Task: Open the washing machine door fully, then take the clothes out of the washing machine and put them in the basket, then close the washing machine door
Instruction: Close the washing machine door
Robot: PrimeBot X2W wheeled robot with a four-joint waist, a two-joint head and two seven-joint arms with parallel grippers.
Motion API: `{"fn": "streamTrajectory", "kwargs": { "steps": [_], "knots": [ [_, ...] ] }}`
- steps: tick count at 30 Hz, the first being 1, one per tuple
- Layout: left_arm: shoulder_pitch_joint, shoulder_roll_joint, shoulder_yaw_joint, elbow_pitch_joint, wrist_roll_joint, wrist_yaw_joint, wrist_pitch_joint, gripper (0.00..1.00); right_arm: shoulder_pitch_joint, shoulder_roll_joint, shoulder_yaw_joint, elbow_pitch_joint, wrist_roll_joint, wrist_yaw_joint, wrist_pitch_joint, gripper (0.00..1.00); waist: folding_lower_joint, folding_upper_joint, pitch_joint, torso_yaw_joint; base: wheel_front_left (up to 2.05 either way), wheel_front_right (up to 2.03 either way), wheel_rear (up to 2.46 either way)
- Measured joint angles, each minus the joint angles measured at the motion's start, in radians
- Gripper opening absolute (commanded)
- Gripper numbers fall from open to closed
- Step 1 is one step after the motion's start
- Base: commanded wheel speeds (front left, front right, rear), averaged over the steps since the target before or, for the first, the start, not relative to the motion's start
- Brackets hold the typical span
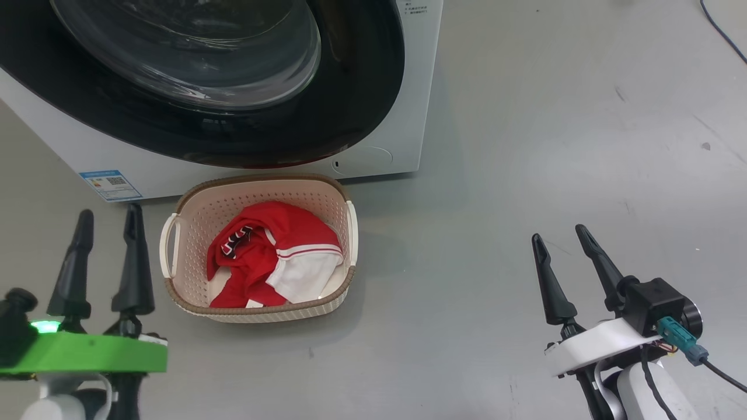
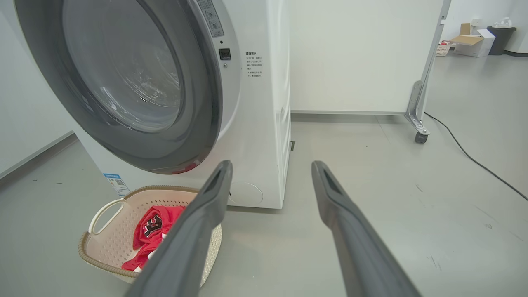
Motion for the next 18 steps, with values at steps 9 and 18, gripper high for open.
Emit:
{"fn": "streamTrajectory", "kwargs": {
  "steps": [9, 18],
  "knots": [
    [0.085, 0.008, -0.065, 0.066, 0.198, 0.060, -0.072, 1.00, 0.018, 0.002, 0.002, 0.000, -0.003, 0.000, 0.000, 1.00, 0.0000, 0.0000, -0.027, 0.007, 0.00, 0.00, 0.00],
    [0.118, 0.005, -0.115, 0.117, 0.286, 0.108, -0.109, 1.00, 0.051, 0.007, 0.003, 0.002, -0.003, -0.003, 0.000, 1.00, 0.0000, 0.0000, -0.048, 0.012, 0.00, 0.00, 0.00]
  ]
}}
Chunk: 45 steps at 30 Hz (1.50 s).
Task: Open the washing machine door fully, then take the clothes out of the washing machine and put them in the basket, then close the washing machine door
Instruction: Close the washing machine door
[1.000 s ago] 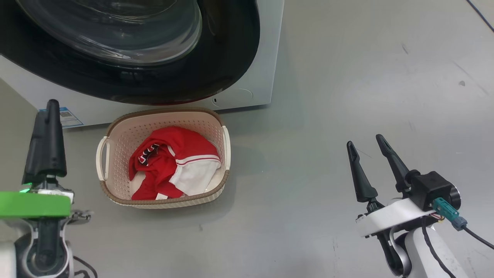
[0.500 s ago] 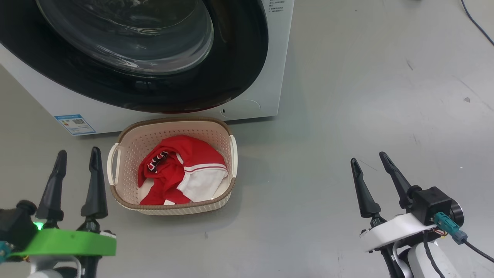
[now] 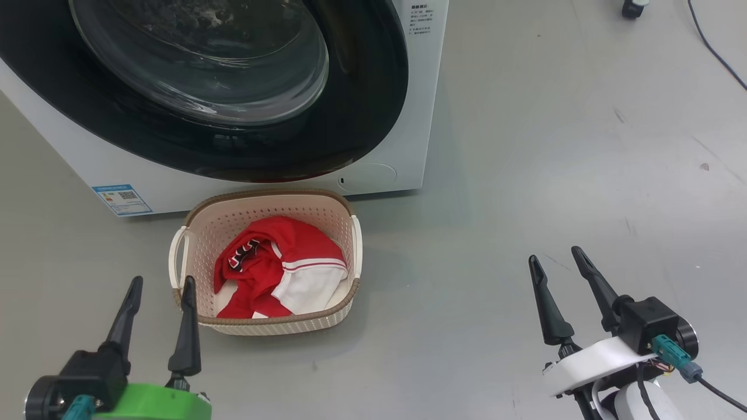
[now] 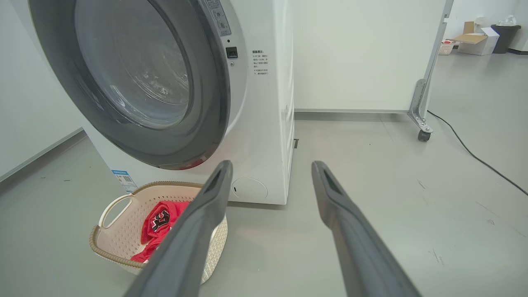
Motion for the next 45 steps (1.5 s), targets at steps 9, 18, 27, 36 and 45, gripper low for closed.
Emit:
{"fn": "streamTrajectory", "kwargs": {
  "steps": [9, 18, 27, 36, 45],
  "knots": [
    [0.026, -0.015, -0.027, 0.028, 0.026, 0.035, -0.009, 1.00, 0.016, 0.003, 0.003, 0.003, 0.000, -0.008, 0.000, 1.00, 0.0000, 0.0000, -0.013, 0.001, 0.00, 0.00, 0.00],
    [0.026, -0.026, -0.034, 0.051, 0.029, 0.052, -0.017, 1.00, 0.023, 0.005, 0.003, 0.003, 0.000, -0.009, 0.000, 1.00, 0.0000, 0.0000, -0.016, 0.002, 0.00, 0.00, 0.00],
    [0.026, -0.035, -0.044, 0.066, 0.031, 0.060, -0.026, 1.00, 0.023, 0.005, 0.003, 0.005, 0.000, -0.009, 0.000, 1.00, 0.0000, 0.0000, -0.023, 0.002, 0.00, 0.00, 0.00],
    [0.025, -0.037, -0.049, 0.079, 0.039, 0.062, -0.032, 1.00, 0.023, 0.007, 0.000, 0.004, 0.000, -0.010, 0.000, 0.00, 0.0000, 0.0000, -0.031, 0.004, 0.00, 0.00, 0.00],
    [0.024, -0.038, -0.057, 0.084, 0.043, 0.069, -0.038, 1.00, 0.023, 0.007, -0.001, 0.004, 0.000, -0.009, 0.000, 0.00, 0.0000, 0.0000, -0.038, 0.008, 0.00, 0.00, 0.00]
  ]
}}
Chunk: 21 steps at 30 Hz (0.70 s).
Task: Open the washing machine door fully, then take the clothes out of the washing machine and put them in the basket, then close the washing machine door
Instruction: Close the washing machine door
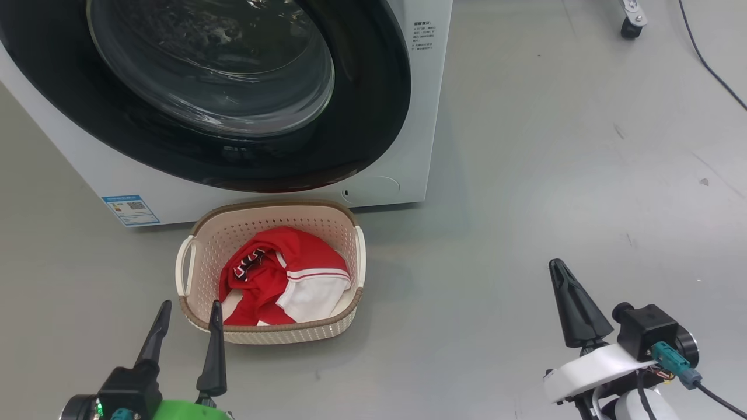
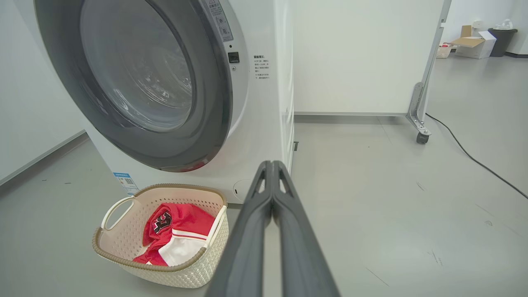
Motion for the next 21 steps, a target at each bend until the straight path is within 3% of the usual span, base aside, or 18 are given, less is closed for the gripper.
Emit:
{"fn": "streamTrajectory", "kwargs": {
  "steps": [11, 21],
  "knots": [
    [-0.018, -0.006, -0.024, -0.007, 0.000, 0.000, -0.002, 1.00, -0.016, -0.049, -0.031, -0.013, -0.011, 0.002, 0.000, 0.00, 0.0000, 0.0000, 0.026, 0.037, 0.00, 0.00, 0.00],
    [-0.060, -0.013, -0.034, -0.043, 0.006, 0.000, -0.013, 1.00, -0.146, -0.102, 0.000, -0.022, -0.041, 0.028, 0.006, 0.00, 0.0000, 0.0000, 0.088, 0.077, 0.00, 0.00, 0.00]
  ]
}}
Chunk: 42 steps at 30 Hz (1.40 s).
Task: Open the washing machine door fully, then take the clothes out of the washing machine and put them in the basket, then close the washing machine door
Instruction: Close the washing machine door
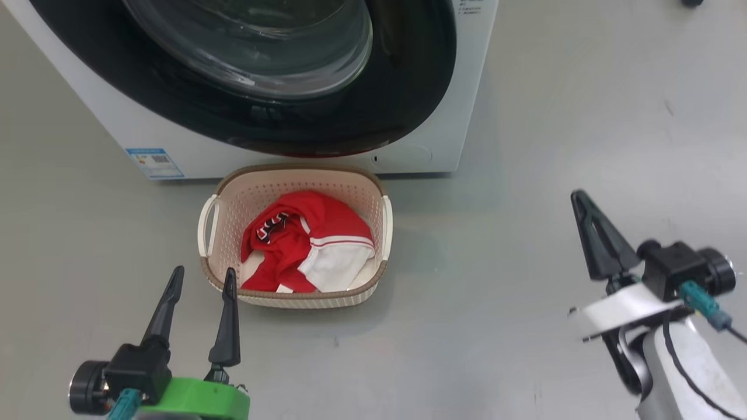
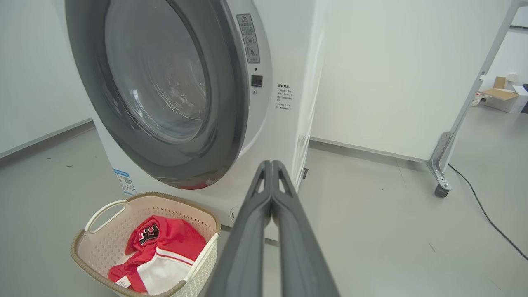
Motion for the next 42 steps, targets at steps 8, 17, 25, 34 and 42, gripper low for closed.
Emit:
{"fn": "streamTrajectory", "kwargs": {
  "steps": [8, 17, 25, 34, 42],
  "knots": [
    [-0.060, -0.009, -0.025, -0.022, 0.000, 0.000, -0.001, 1.00, -0.177, -0.036, 0.050, -0.009, -0.009, 0.018, 0.040, 0.00, 0.0000, 0.0000, 0.079, 0.038, 0.00, 0.00, 0.00],
    [-0.131, -0.020, -0.055, -0.027, 0.009, -0.001, -0.010, 1.00, -0.383, -0.054, 0.111, 0.008, -0.007, 0.026, 0.076, 0.00, 0.0000, 0.0000, 0.169, 0.089, 0.00, 0.00, 0.00],
    [-0.174, -0.025, -0.074, -0.016, 0.009, -0.005, -0.018, 1.00, -0.521, -0.058, 0.148, 0.069, 0.028, 0.026, 0.109, 0.00, 0.0000, 0.0000, 0.226, 0.140, 0.00, 0.00, 0.00],
    [-0.221, -0.030, -0.101, -0.012, 0.007, -0.005, -0.019, 1.00, -0.634, -0.096, 0.192, 0.142, 0.073, 0.026, 0.147, 0.00, 0.0000, 0.0000, 0.278, 0.186, 0.00, 0.00, 0.00],
    [-0.240, -0.032, -0.110, 0.002, 0.004, -0.004, -0.021, 1.00, -0.693, -0.125, 0.213, 0.203, 0.110, 0.026, 0.160, 0.00, 0.0000, 0.0000, 0.314, 0.214, 0.00, 0.00, 0.00]
  ]
}}
